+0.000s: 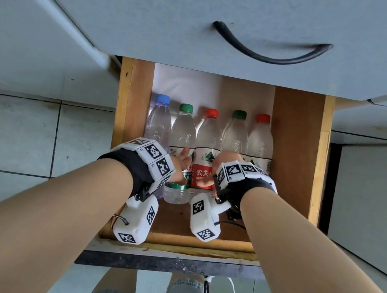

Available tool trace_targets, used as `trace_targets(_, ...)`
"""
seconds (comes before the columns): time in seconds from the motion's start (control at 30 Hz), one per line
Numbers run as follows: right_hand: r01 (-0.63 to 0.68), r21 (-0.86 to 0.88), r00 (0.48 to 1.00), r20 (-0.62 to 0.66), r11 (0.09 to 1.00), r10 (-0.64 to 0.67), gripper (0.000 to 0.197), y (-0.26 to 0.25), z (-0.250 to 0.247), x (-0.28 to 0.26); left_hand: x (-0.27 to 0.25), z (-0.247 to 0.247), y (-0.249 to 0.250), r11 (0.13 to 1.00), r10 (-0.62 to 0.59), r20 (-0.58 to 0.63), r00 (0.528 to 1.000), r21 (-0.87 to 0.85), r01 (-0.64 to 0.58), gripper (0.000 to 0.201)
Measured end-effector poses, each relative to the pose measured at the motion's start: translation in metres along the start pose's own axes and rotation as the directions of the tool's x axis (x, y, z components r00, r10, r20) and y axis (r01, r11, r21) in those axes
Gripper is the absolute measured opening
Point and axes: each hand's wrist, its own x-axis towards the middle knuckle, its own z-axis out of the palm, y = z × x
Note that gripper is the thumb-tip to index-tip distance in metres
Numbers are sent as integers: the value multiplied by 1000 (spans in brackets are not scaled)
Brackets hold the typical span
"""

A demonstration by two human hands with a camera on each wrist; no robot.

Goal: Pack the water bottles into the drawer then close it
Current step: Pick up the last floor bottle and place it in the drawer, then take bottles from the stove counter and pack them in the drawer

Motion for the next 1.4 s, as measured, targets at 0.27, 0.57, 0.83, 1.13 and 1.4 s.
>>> trace_targets(0.27, -57, -17, 998, -14, 998, 57, 28, -3, 10, 12, -9, -11, 6, 998, 6, 71, 997, -65, -1, 66)
trace_targets(0.57, -16, 47, 1000, -18, 999, 17, 24, 2, 7, 4, -19, -9, 5, 961, -1, 17, 1000, -276, 6, 60)
trace_targets(0.83, 31, 417, 991, 107, 909, -82, 39, -13, -13, -44, -86, -3, 2, 540, -78, -203, 976, -832, -130, 42)
trace_targets(1.13, 381, 551, 924, -261, 743, -280, 10, -42, -81, -200, -238, -15, 32, 75, -132, -494, 859, -869, -488, 33)
trace_targets(1.4, 690, 427, 700, -598, 584, -390, 21, -81, -161, -335, -378, -37, 46, -8, -357, -793, 495, -527, -850, 24)
